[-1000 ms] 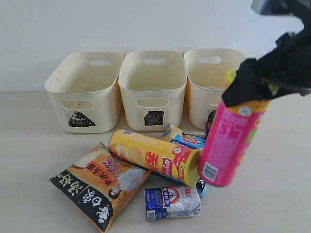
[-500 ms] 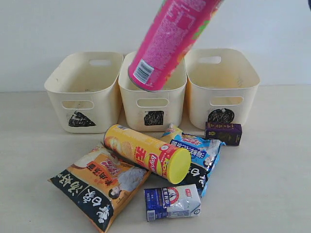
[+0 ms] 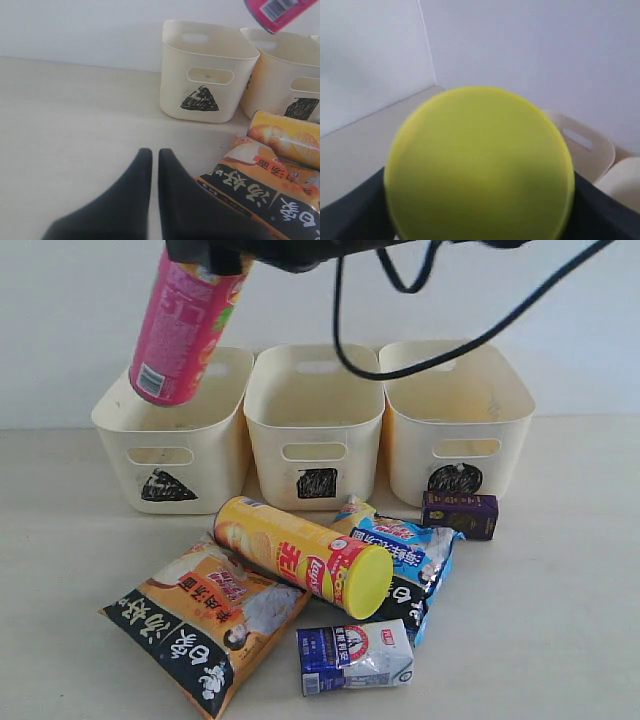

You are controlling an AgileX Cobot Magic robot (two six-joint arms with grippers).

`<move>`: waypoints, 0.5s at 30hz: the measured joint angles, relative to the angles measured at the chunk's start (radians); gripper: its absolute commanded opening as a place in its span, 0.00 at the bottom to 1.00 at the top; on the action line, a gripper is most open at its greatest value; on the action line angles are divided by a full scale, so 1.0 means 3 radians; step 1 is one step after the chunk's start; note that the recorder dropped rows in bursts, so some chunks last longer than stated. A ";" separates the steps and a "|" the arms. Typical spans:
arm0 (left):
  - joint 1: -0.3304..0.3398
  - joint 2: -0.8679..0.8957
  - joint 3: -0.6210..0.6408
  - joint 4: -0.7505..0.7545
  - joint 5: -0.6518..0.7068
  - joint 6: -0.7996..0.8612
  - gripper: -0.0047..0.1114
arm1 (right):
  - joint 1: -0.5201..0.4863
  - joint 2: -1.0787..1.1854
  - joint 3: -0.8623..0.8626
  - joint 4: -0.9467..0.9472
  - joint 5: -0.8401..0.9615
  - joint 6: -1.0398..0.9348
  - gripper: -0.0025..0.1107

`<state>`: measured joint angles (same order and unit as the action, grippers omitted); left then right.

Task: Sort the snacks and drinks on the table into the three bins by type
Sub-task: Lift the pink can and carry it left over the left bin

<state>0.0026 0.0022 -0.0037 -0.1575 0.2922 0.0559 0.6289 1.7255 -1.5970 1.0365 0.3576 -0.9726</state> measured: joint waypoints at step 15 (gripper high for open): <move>0.0000 0.0000 0.0000 0.0000 0.0000 0.0000 0.07 | 0.0366 0.1562 -0.1225 0.0049 -0.1226 -0.0566 0.02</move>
<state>0.0026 0.0022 -0.0037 -0.1575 0.2922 0.0559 0.7386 2.1941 -1.9646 1.0512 -0.0101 -1.1425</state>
